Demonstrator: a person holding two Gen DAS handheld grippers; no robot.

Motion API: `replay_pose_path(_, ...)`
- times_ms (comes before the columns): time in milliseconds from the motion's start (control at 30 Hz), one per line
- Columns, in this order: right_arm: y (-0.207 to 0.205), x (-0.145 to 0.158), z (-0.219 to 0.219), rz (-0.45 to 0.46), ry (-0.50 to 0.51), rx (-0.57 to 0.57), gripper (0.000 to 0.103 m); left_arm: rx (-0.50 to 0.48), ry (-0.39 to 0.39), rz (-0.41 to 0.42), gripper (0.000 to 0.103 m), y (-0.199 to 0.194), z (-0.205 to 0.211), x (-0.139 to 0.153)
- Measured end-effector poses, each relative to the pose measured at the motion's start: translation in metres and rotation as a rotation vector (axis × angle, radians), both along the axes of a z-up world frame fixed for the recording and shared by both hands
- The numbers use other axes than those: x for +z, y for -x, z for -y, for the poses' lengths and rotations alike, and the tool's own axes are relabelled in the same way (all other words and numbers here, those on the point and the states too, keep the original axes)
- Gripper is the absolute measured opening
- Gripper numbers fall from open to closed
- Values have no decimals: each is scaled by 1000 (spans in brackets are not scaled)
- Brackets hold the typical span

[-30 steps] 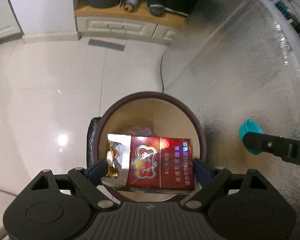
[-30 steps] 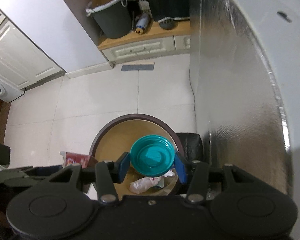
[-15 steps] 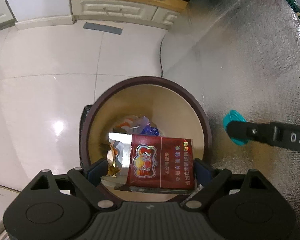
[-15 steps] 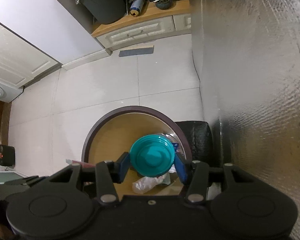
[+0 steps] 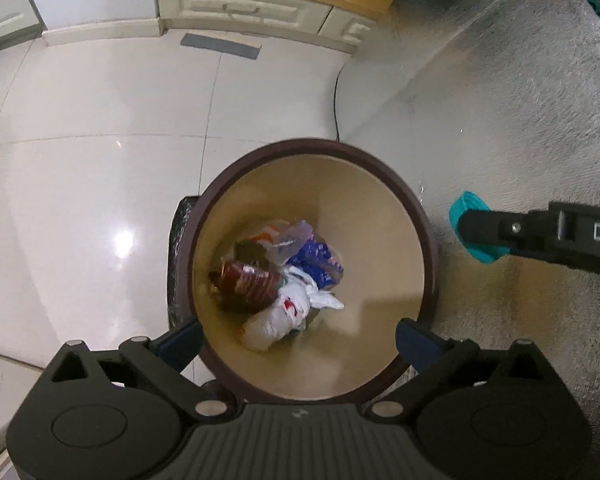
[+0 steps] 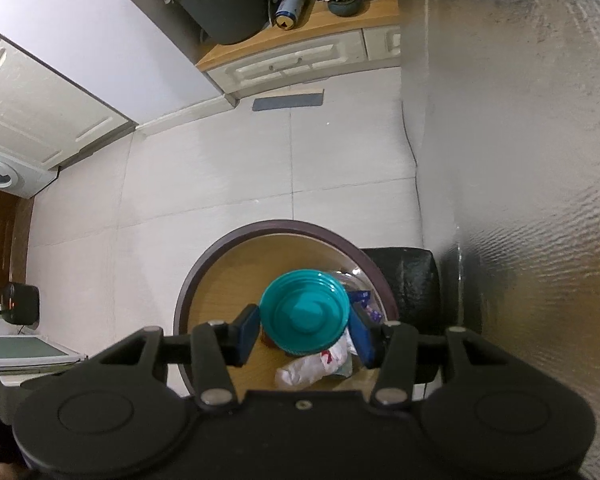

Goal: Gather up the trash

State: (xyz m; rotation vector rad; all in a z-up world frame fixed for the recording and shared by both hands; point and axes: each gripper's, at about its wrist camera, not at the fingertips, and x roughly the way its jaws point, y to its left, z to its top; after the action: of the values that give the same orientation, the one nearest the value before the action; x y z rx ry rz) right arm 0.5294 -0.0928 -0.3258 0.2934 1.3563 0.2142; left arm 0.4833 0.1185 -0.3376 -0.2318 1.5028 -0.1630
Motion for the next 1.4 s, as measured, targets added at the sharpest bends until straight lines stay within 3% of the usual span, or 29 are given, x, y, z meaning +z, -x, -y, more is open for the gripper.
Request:
replay_pose_path(367,-25,-36,-59,-19,-29,165,50,-22,10,17,103,9,-3,2)
replay_pose_path(400,-29,-42,-64,-16,-35,175,58,-25,8,21,103,9,-3,1)
replay_pose_path(433,-32,-45,-66,-10,-35,176,71,-26,7,25,103,9,-4,1)
replay_pose_path(500,-34,-51,-67,12,-22,165,81,-25,10,30,103,8,-5,1)
replay_pose_path(600,-32,-54,-61,21,-29,154,87,-18,16,37,103,9,-7,-2)
replay_pose_path(767,-20,-56,-51,18,19,173,89,-16,21,24,103,12,-6,-6)
replay_pose_path(1133,7,-30,-37,47,76,175,103,-53,17,34,103,20,-6,8)
replay_pose_path(1400,27,11,-33,100,103,142,103,-73,-48,60,103,33,-12,33)
